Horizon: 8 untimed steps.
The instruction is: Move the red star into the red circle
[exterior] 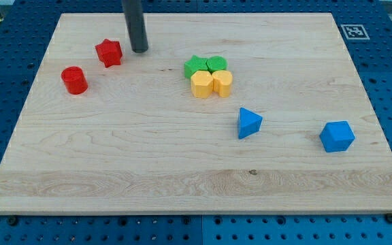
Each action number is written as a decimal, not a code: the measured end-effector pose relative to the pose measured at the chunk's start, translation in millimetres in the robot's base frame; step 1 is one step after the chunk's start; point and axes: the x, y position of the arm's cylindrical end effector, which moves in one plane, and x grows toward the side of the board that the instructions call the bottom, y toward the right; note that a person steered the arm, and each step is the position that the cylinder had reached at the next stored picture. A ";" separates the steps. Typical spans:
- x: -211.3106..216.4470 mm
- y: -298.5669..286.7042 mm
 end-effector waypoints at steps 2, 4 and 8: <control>29.9 -65.3; 23.6 -69.1; 222.5 75.6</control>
